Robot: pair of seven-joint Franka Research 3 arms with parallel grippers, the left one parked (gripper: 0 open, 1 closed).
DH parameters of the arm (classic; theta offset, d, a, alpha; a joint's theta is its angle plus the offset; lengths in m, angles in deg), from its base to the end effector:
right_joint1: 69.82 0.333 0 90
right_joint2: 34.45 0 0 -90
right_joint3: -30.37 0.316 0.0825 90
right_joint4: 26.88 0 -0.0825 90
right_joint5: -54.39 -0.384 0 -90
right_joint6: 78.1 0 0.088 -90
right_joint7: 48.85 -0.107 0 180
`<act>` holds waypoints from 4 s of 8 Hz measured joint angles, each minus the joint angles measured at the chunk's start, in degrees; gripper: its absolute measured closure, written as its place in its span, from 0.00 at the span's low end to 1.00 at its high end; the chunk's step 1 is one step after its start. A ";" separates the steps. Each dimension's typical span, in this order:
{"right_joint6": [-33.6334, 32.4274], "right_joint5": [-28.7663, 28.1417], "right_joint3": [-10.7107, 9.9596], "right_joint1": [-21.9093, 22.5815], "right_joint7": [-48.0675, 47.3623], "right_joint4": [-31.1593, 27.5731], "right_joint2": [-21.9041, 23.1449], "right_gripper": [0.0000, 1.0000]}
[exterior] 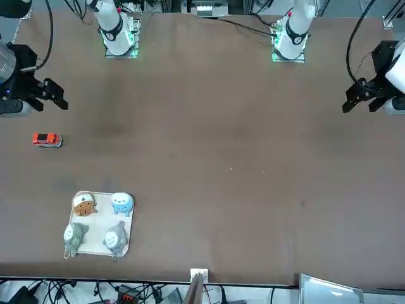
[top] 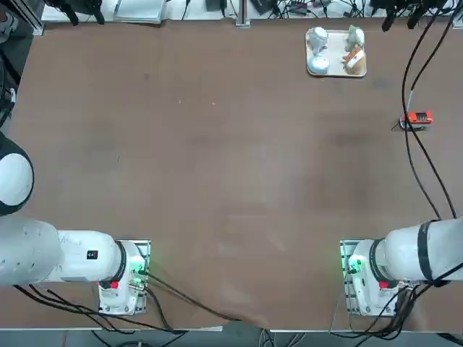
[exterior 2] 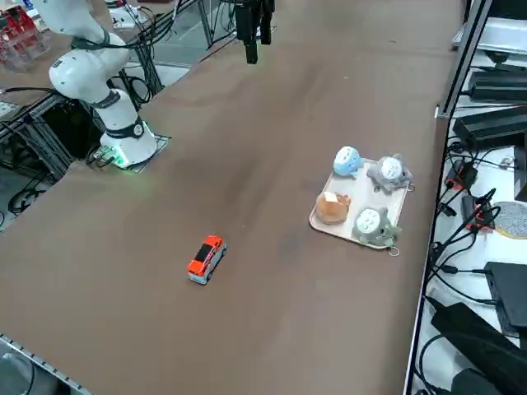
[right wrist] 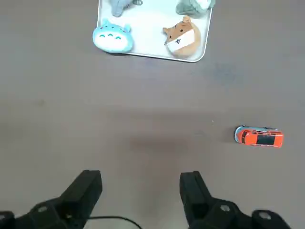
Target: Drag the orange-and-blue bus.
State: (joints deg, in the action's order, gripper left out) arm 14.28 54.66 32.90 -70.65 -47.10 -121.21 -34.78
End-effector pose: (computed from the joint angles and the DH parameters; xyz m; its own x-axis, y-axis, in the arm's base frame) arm 0.5572 0.0160 0.5891 0.9974 0.0604 -0.0399 0.0605 -0.9982 0.0032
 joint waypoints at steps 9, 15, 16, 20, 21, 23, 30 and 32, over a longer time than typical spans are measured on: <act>-12.45 8.94 -1.69 -5.40 -2.09 0.18 -0.65 0.00; -7.91 9.27 -2.19 -20.62 -26.83 -0.41 -9.35 0.00; -4.49 9.20 -2.15 -21.25 -33.03 -0.68 -12.07 0.00; 13.31 2.73 -2.14 -28.49 -41.41 -7.08 -18.45 0.00; 19.33 -1.05 -2.15 -30.93 -41.47 -10.12 -19.05 0.00; 31.89 -4.58 -2.14 -32.84 -43.82 -16.65 -20.23 0.00; 51.21 -4.67 -1.59 -32.75 -46.87 -25.20 -24.14 0.04; 51.23 -4.72 -1.60 -32.81 -47.07 -25.20 -24.32 0.13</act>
State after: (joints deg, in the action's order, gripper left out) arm 65.50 49.94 31.30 -103.45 -94.17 -146.41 -59.09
